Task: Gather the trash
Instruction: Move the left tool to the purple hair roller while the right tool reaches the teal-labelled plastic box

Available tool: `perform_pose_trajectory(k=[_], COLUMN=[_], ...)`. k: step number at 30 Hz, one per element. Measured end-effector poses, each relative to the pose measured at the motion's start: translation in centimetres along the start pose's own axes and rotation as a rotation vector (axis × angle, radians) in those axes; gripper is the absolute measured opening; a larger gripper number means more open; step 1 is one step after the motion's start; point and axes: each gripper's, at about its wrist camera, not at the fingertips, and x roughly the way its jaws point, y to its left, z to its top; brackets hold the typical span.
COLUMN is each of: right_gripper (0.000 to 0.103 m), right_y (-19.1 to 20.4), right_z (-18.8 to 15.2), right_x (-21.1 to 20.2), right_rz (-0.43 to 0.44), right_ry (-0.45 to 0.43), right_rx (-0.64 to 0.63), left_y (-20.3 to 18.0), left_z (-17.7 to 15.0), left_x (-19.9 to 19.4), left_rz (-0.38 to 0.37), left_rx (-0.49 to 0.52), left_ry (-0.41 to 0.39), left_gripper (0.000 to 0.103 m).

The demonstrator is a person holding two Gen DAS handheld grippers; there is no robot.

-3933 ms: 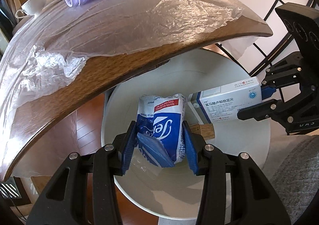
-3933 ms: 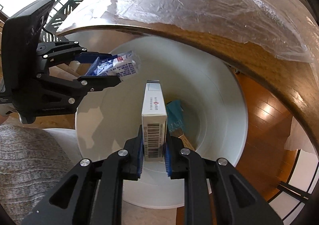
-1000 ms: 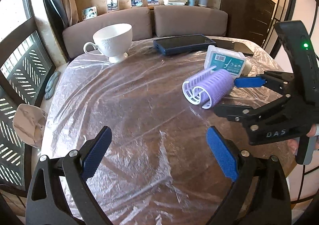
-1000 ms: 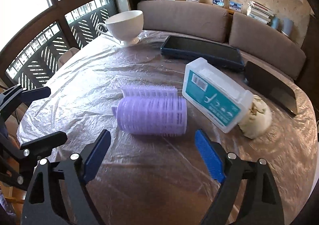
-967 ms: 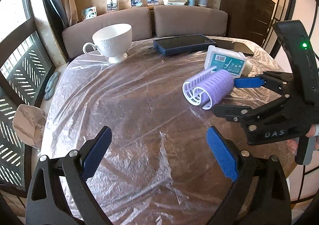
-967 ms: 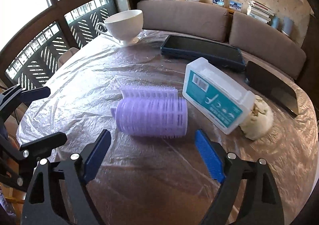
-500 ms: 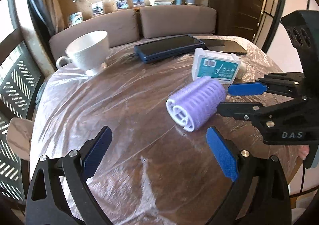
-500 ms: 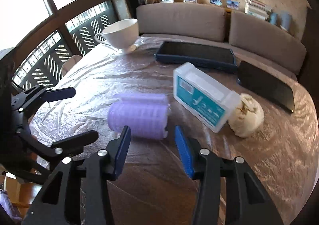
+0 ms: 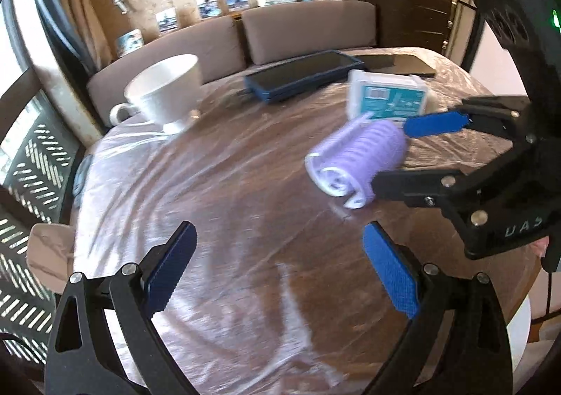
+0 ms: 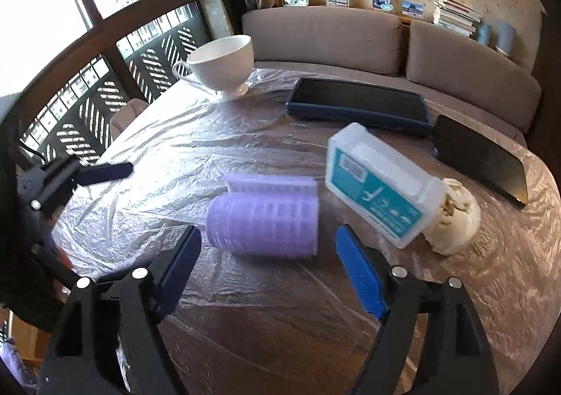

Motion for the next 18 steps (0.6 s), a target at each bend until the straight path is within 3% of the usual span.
perform_pose_trajectory(k=[4, 8, 11, 15, 18], right_gripper=[0.078, 0.078, 0.078, 0.078, 0.078], right_y=[-0.4, -1.6, -2.8, -6.0, -7.6], right_z=[0.1, -0.1, 0.0, 0.8, 1.2], right_x=[0.2, -2.5, -4.6, -5.1, -4.8], right_rz=[-0.020, -0.047, -0.129, -0.208, -0.201], right_ry=[0.001, -0.053, -0.099, -0.091, -0.090], right_rx=[0.030, 0.041, -0.005, -0.001, 0.037], left_y=[2.3, 3.2, 1.2, -3.0, -5.0], left_z=[0.1, 1.2, 1.8, 2.6, 3.2], left_x=[-0.9, -1.8, -2.1, -1.3, -0.2], left_rz=[0.051, -0.023, -0.054, -0.072, -0.053], left_rx=[-0.053, -0.123, -0.083, -0.015, -0.073], left_ry=[-0.018, -0.055, -0.078, -0.079, -0.048], left_gripper=[0.097, 0.097, 0.097, 0.097, 0.097])
